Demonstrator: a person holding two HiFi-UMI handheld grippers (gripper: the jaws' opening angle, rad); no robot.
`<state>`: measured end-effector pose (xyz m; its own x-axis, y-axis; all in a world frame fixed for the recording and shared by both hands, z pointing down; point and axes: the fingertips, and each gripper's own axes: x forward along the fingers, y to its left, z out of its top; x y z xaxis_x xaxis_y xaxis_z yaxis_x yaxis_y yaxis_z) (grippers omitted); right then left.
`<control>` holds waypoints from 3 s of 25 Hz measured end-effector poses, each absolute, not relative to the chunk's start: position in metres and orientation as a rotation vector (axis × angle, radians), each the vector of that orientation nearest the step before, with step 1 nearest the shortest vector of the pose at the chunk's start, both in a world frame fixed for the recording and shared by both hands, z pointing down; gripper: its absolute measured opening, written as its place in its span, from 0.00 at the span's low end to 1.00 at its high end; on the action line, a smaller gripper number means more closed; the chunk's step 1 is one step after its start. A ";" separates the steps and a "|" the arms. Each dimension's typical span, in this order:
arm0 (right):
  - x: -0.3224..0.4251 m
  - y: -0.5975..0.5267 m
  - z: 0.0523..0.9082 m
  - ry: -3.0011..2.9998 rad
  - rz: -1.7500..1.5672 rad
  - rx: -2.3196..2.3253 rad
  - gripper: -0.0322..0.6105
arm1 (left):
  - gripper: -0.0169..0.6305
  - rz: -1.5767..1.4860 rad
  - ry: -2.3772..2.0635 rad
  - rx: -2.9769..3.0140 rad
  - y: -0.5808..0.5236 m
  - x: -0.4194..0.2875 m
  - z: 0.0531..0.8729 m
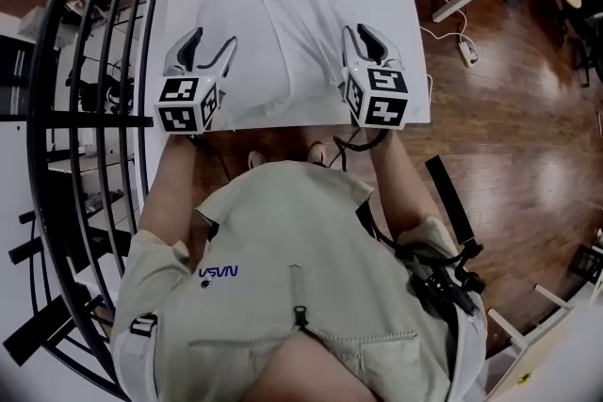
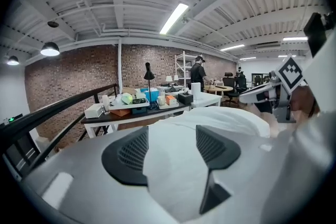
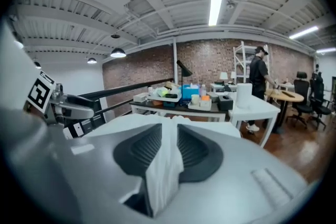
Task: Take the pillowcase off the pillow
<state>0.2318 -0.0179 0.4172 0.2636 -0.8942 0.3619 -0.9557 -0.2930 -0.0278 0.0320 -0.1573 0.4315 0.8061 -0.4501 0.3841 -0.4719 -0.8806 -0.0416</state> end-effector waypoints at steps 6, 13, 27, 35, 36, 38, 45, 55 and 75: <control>0.242 -0.057 0.393 -1.866 0.397 2.242 0.23 | 0.51 0.689 -0.774 2.936 -0.176 0.064 0.429; 0.239 -0.107 0.397 -1.867 0.441 2.117 0.23 | 0.51 0.798 -0.656 2.921 -0.210 0.084 0.454; 0.267 -0.187 0.456 -1.635 0.689 1.926 0.27 | 0.51 0.882 -0.449 2.871 -0.272 0.118 0.496; 0.262 -0.215 0.495 -1.648 0.764 1.703 0.28 | 0.51 1.034 -0.383 2.833 -0.272 0.132 0.520; 0.260 -0.219 0.501 -1.648 0.782 1.671 0.28 | 0.51 1.063 -0.371 2.817 -0.272 0.131 0.525; 0.258 -0.222 0.514 -1.625 0.812 1.607 0.29 | 0.46 1.124 -0.337 2.775 -0.268 0.129 0.532; 0.260 -0.223 0.534 -1.565 0.790 1.581 0.08 | 0.23 1.173 -0.239 2.810 -0.255 0.132 0.544; 0.276 -0.206 0.502 -1.567 0.718 1.804 0.06 | 0.05 0.873 -0.362 2.942 -0.244 0.103 0.488; 0.375 -0.178 0.485 -1.339 0.546 2.081 0.06 | 0.08 0.709 -0.636 2.867 -0.303 0.077 0.482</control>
